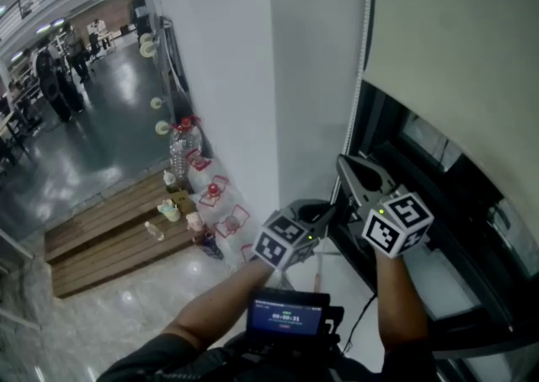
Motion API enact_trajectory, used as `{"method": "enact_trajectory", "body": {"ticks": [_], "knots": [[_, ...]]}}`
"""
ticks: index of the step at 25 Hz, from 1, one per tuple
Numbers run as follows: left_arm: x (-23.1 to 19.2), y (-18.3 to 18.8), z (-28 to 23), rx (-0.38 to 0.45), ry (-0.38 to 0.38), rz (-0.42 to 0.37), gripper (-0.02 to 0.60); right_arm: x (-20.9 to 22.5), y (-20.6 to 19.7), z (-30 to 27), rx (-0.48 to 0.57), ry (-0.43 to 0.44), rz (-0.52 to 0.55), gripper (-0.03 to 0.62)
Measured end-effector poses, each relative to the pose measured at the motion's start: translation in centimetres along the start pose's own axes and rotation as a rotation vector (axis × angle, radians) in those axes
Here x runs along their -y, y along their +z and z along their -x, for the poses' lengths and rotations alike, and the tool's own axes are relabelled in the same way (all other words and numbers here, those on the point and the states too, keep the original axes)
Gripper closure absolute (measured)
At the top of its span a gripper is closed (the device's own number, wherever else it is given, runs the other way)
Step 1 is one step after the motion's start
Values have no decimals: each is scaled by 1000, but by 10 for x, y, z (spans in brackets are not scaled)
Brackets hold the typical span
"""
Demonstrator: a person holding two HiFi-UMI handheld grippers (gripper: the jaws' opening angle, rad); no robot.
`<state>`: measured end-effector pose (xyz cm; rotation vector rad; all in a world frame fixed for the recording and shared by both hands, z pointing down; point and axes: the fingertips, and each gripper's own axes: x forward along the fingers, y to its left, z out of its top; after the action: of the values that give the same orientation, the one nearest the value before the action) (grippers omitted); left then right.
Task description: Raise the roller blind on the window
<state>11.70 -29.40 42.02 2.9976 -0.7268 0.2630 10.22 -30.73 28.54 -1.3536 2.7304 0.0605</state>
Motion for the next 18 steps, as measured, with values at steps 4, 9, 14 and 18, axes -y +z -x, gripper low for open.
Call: {"method": "enact_trajectory", "body": {"ticks": [4,9,14,18], "knots": [[-3,-20,-1,-30,-8,34,582,0,-19,-2,-34,0,-25,588],[-3,-23,1,-25,-46,48,583,3,-25,0,-45,-12,-34,589],[-11,-17,28,-35,-49,34,519,5,-22,2,-34,-9,-31,589],[-21,24,56,51,-35,-2,517,5,-21,1,-38,-13,-35,589]]}}
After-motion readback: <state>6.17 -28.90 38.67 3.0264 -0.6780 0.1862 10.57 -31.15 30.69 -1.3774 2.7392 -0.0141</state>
